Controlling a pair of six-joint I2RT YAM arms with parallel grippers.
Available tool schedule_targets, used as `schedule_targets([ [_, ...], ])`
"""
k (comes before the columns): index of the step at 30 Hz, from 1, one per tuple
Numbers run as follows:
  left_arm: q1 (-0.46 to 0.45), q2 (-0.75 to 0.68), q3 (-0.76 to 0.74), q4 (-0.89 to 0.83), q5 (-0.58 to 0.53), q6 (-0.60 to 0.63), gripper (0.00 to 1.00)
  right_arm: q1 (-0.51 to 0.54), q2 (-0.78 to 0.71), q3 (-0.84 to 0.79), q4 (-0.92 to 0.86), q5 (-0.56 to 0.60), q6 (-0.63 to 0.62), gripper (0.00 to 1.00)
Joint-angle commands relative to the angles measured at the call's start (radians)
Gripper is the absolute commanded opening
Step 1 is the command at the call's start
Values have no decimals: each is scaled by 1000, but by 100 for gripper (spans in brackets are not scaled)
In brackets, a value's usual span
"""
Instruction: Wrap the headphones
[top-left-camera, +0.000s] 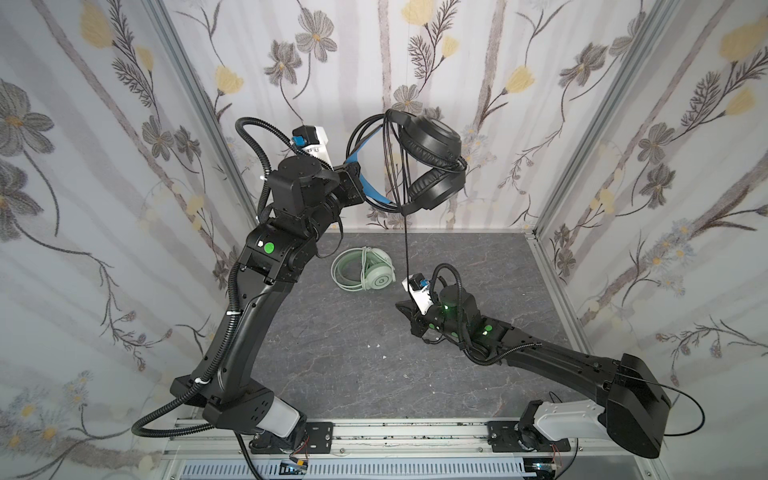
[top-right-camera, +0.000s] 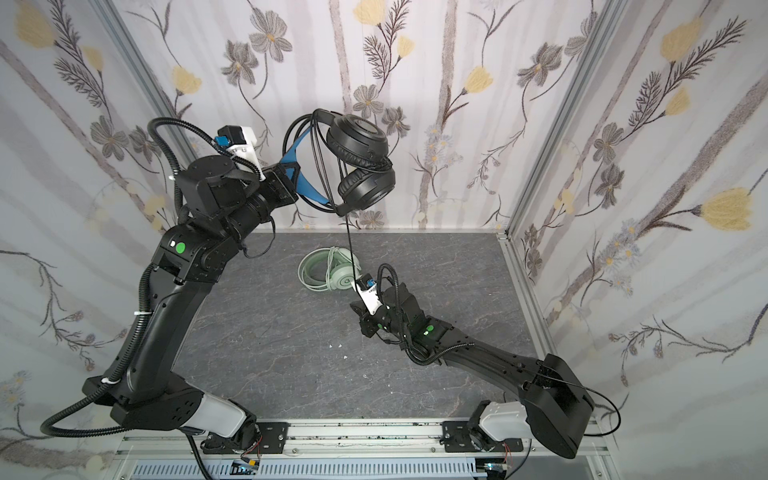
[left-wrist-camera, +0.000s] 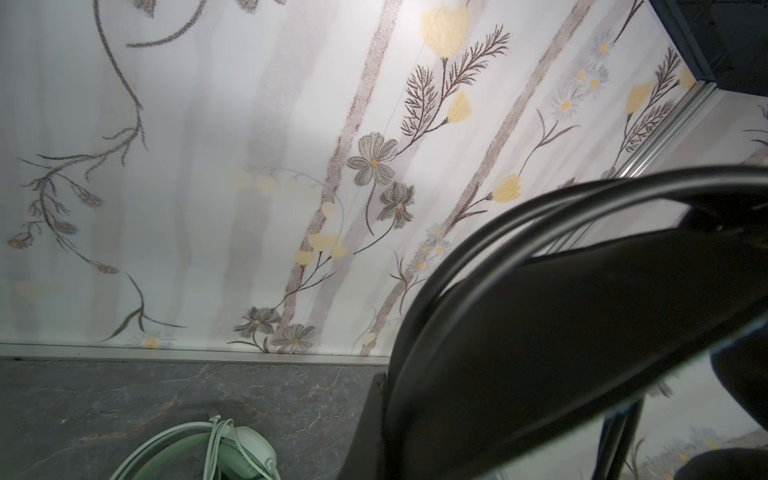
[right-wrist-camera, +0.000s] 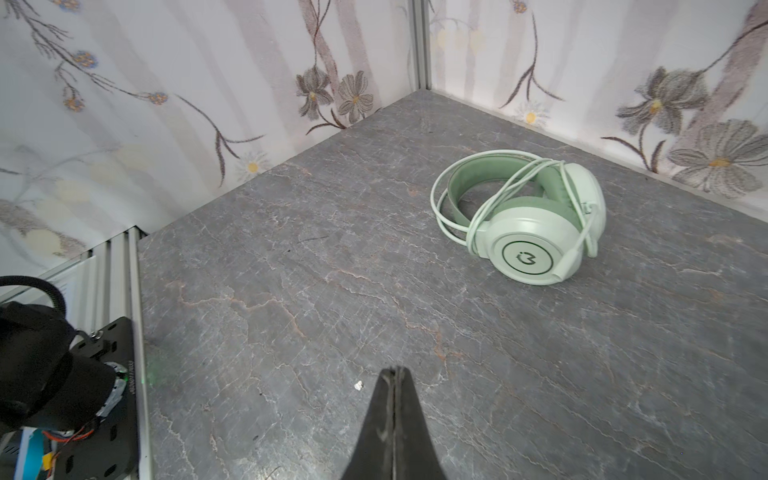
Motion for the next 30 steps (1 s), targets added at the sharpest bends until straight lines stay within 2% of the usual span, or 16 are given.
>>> schedule_targets([
  [1, 11, 10, -7, 115, -79, 5, 0, 31, -10, -4, -70, 22, -28, 0],
  [9, 16, 63, -2, 76, -163, 77, 0, 103, 9, 49, -154, 59, -82, 0],
  [20, 14, 180, 24, 22, -318, 353, 0, 187, 12, 134, -263, 133, -152, 0],
  [30, 8, 179, -108, 35, -361, 418, 0, 233, -19, 286, -385, 233, -242, 0],
])
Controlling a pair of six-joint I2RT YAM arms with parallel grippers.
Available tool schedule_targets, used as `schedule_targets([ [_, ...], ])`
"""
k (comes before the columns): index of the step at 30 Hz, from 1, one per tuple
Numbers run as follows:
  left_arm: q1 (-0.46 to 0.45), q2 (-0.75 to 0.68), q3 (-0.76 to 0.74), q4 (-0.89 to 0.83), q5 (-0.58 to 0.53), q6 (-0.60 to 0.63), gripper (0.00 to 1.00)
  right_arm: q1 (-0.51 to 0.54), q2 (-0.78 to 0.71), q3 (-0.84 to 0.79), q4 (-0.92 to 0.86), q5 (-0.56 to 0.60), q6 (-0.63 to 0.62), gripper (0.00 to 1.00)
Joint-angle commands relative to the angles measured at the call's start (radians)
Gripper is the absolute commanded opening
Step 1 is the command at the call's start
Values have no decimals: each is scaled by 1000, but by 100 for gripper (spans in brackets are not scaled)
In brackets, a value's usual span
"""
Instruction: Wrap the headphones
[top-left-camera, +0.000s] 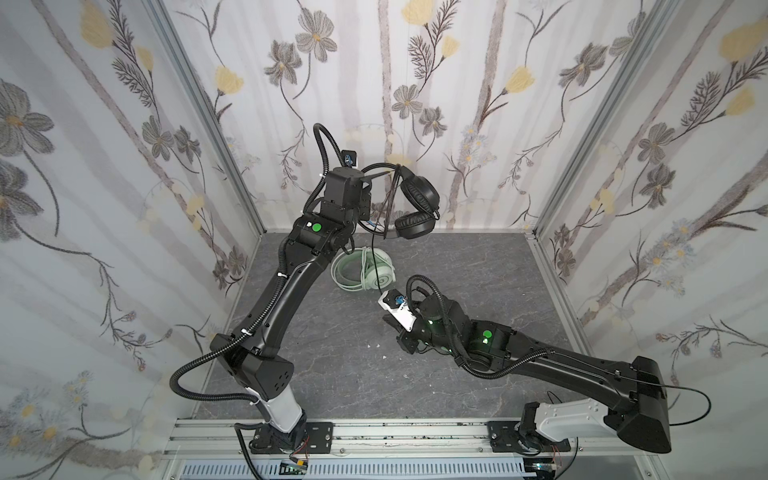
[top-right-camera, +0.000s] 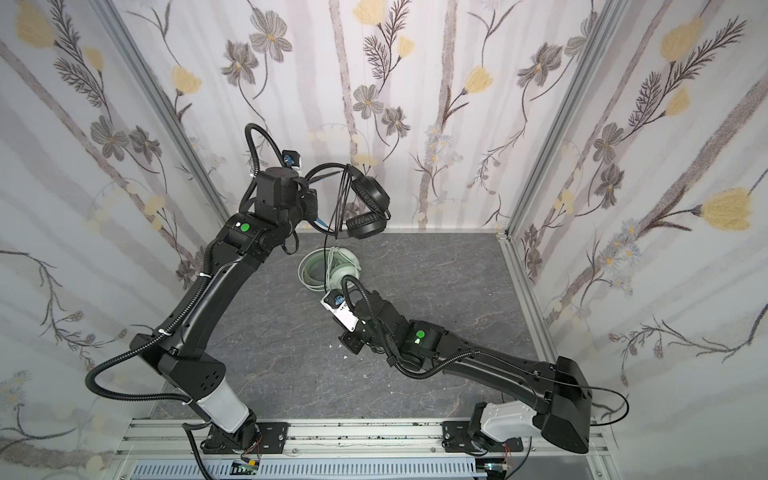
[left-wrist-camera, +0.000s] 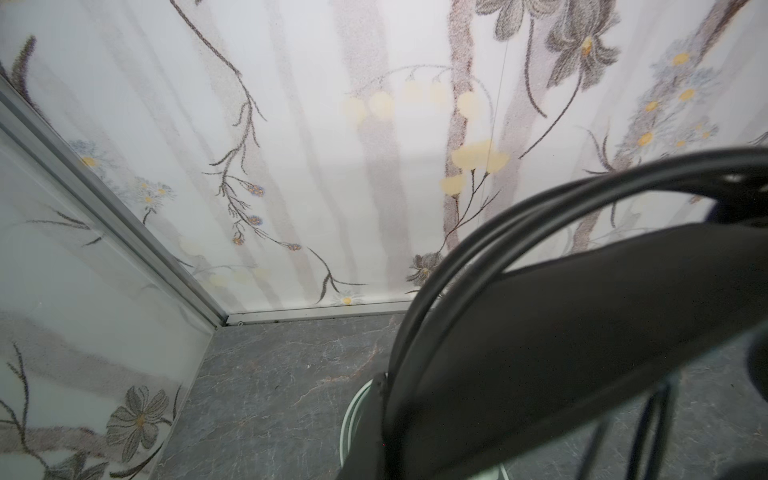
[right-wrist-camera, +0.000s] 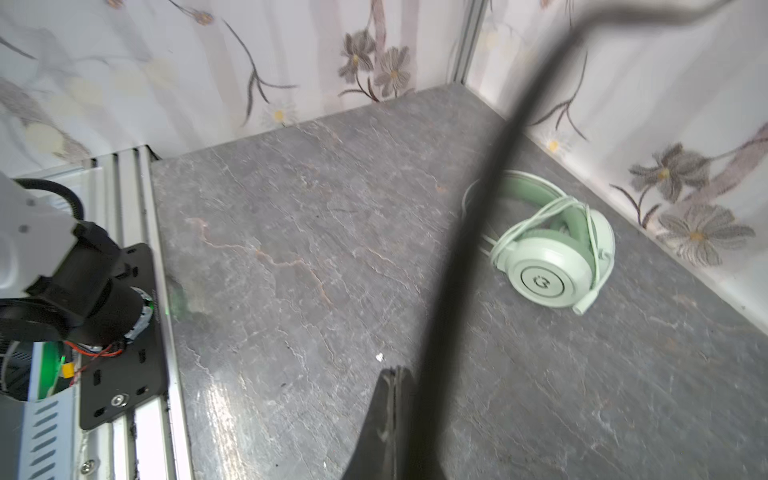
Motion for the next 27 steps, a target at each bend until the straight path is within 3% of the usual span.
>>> schedule_targets([
  [1, -8, -11, -47, 107, -57, 16, 0, 0, -9, 48, -43, 56, -80, 0],
  [16, -19, -101, -278, 117, -59, 35, 0, -33, -62, 247, -160, 241, -289, 0],
  [27, -86, -226, -432, 54, -6, 152, 0, -104, -69, 315, -205, 348, -445, 2],
])
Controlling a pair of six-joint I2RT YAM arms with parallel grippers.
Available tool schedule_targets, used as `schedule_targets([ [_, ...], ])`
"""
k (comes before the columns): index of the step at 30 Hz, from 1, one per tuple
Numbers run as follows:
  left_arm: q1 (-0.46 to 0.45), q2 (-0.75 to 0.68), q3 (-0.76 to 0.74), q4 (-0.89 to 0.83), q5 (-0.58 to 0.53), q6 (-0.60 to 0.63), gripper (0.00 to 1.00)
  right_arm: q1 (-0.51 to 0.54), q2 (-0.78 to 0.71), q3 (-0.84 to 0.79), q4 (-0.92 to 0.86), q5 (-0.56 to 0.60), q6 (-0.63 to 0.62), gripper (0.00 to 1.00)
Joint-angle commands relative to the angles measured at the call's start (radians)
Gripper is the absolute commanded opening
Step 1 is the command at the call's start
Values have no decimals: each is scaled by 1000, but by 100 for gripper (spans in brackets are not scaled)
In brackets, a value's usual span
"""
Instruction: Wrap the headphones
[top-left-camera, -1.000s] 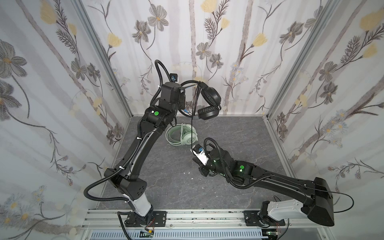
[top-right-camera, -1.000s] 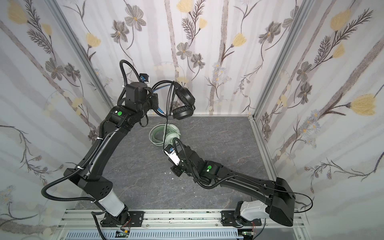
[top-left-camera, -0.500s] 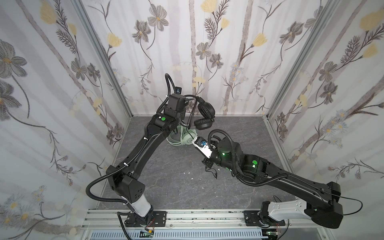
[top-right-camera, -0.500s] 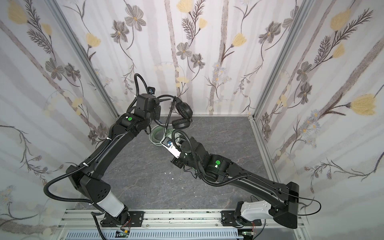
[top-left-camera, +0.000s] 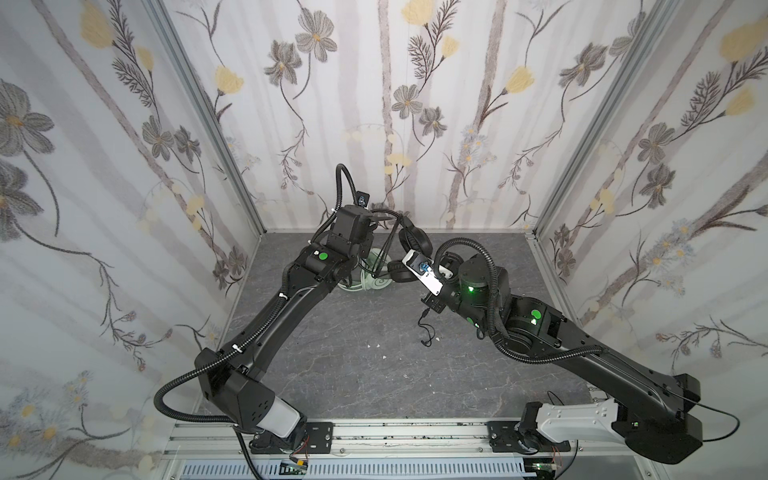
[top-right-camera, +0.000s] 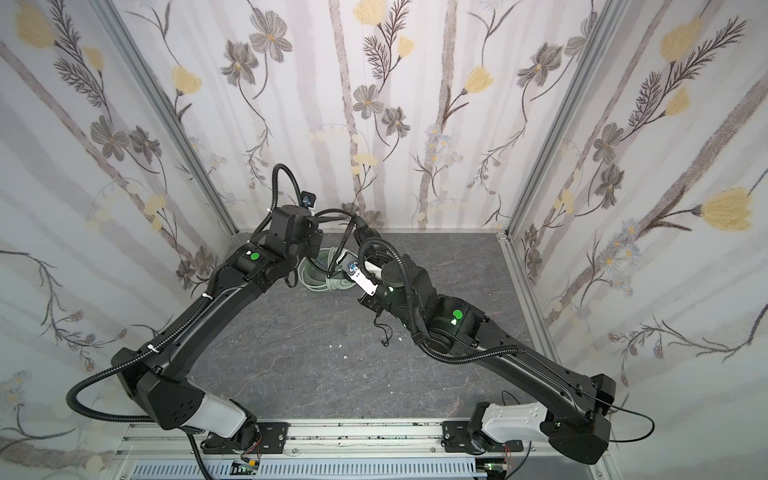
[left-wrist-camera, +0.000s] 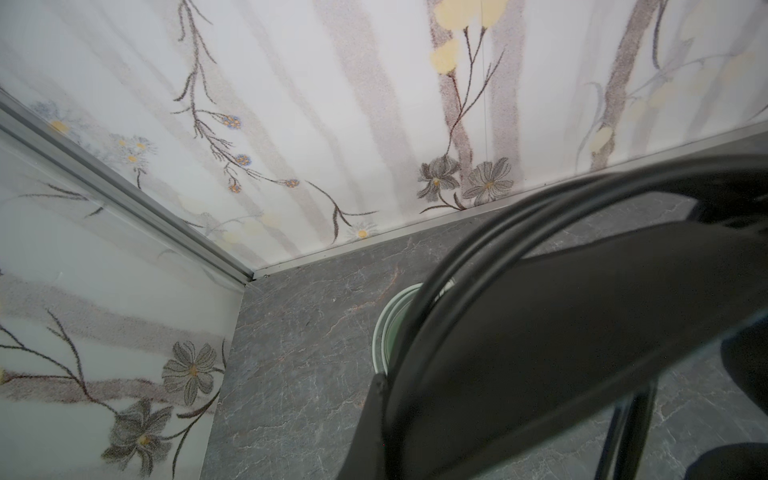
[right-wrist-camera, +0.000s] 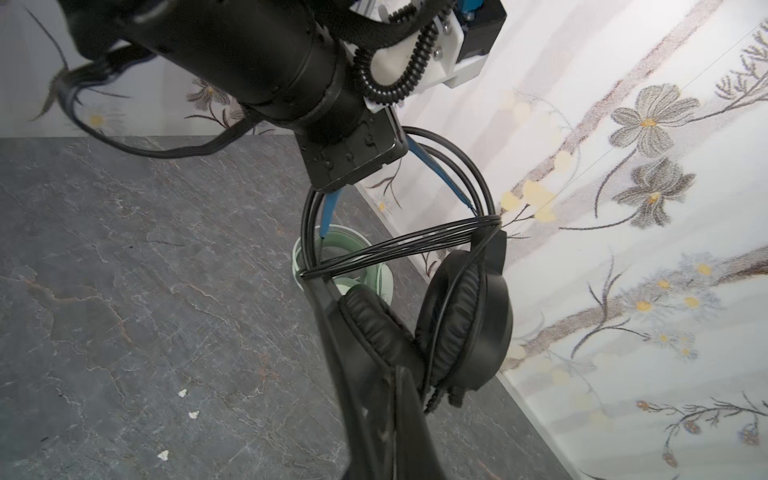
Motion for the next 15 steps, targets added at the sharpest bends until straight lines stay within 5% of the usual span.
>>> schedule_targets([
  [1, -20, -43, -39, 5, 24, 36, 0, -17, -5, 12, 1, 60, -80, 3],
  [15, -94, -200, -106, -195, 213, 34, 0, -53, 15, 16, 12, 122, -179, 8],
])
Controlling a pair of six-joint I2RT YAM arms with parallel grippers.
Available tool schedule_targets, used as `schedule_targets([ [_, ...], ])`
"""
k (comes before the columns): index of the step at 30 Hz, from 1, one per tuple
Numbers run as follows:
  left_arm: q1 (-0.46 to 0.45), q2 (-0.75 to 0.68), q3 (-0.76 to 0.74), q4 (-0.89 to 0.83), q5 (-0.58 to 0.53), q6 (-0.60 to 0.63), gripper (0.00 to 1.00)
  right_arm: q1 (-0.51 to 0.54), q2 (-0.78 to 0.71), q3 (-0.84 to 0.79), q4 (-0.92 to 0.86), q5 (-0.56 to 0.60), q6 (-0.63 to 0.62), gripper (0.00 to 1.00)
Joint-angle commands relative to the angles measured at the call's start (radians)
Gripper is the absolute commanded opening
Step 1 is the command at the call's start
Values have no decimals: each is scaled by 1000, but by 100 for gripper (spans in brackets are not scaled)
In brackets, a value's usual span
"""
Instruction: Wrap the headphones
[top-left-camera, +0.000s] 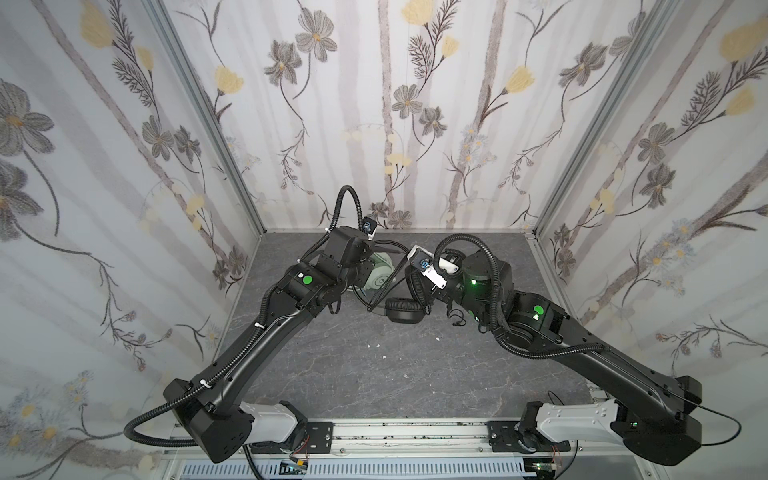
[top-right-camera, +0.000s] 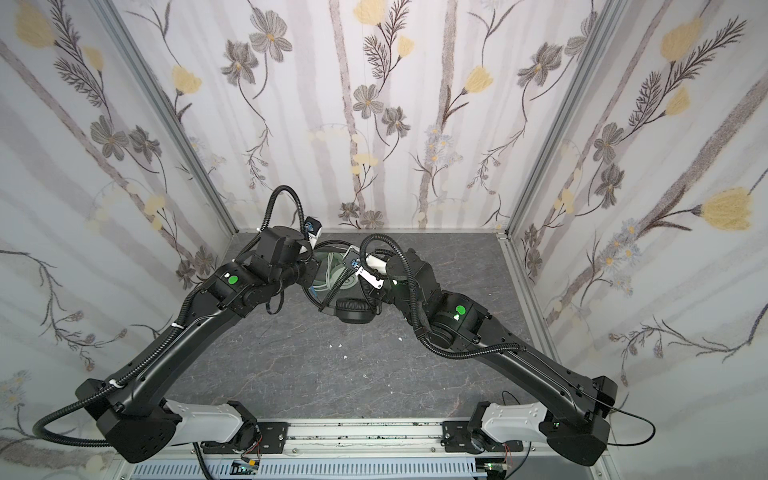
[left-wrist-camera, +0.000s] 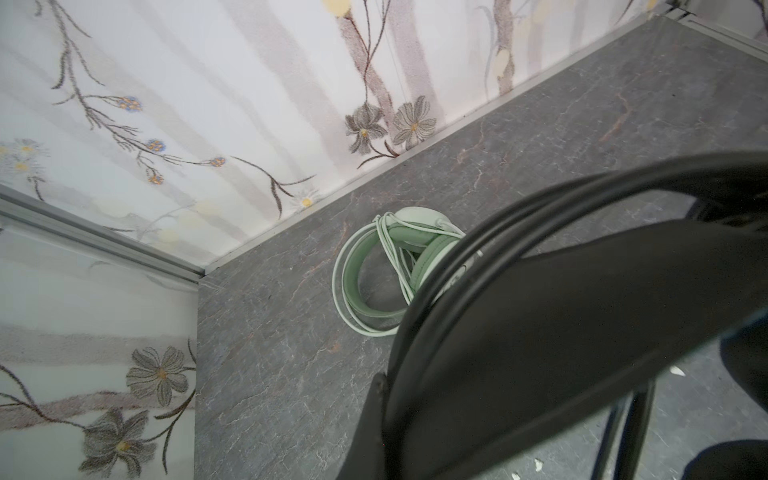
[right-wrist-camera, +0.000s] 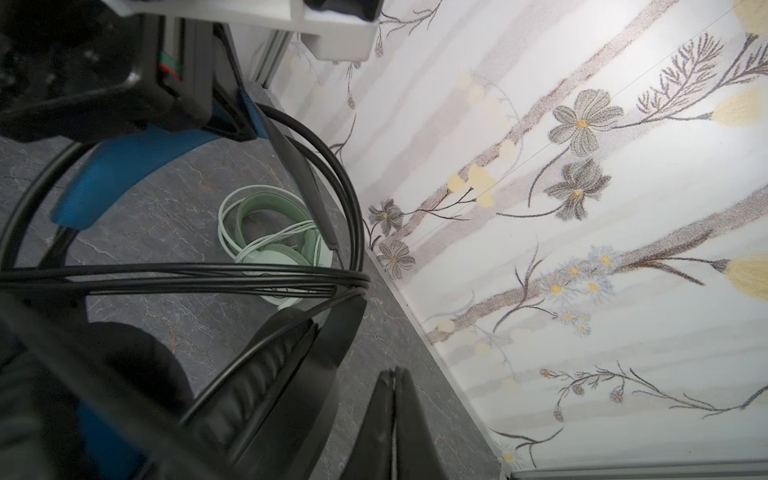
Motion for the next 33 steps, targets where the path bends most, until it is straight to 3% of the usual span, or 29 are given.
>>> schedule_targets([
  [1, -18, -32, -7, -15, 63, -20, 0, -17, 11, 8, 21, 26, -25, 8],
  [15, -76, -55, 26, -44, 99, -68, 0, -130, 28, -5, 63, -26, -30, 10],
  [33, -108, -56, 120, -97, 140, -97, 0, -241, 21, -84, 144, -113, 57, 14],
])
